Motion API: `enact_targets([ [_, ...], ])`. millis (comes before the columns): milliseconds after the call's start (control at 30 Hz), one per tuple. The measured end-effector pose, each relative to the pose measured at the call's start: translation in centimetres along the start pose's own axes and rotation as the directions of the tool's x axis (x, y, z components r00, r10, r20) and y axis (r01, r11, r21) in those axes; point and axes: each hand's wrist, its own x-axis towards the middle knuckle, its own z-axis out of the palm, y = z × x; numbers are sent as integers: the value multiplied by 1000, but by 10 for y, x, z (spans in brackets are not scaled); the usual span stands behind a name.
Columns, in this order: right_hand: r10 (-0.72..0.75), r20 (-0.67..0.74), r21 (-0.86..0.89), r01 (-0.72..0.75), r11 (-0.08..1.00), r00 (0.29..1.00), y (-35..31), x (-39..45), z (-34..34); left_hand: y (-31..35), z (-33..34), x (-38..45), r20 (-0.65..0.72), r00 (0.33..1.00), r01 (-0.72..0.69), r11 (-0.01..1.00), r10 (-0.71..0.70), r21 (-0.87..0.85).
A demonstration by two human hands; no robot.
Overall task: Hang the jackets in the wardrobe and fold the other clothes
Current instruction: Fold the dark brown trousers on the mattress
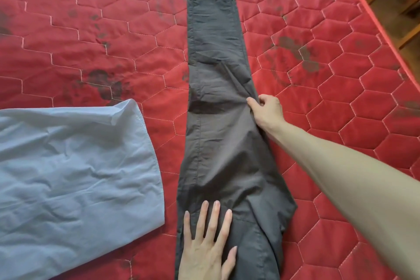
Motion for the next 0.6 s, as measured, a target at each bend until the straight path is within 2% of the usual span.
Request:
enact_targets([
  [67, -14, -15, -66, 13, 998, 1000, 5, 3, -6, 1, -1, -2, 20, 1000, 1, 1000, -1, -10],
  [133, 24, 13, -35, -23, 999, 1000, 9, -3, -9, 1, -2, -2, 31, 1000, 1, 1000, -1, -27],
  [200, 75, 88, 38, -79, 996, 993, 12, -16, -10, 1, -2, -2, 33, 999, 1, 999, 0, -37],
  [300, 46, 246, 66, -64, 996, 968, 28, -59, -24, 2, -5, -1, 51, 999, 3, 999, -1, -43],
  [367, 29, 402, 103, -77, 992, 915, 49, -96, -41, 2, -8, -2, 71, 997, 11, 999, -8, -48],
  [433, 78, 593, 95, -166, 981, 802, 71, -124, -58, 3, -12, -4, 89, 996, 27, 998, -22, -56],
  [467, 114, 653, 49, -192, 980, 749, 81, -134, -65, 4, -13, -6, 99, 995, 33, 998, -27, -58],
  [500, 142, 669, 18, -207, 978, 730, 91, -139, -72, 5, -15, -8, 109, 994, 38, 997, -31, -61],
  [533, 153, 639, 27, -221, 975, 754, 101, -141, -76, 5, -16, -11, 120, 992, 41, 997, -34, -63],
  [600, 173, 462, 93, -242, 966, 870, 115, -144, -84, 6, -18, -18, 139, 989, 54, 996, -44, -71],
])
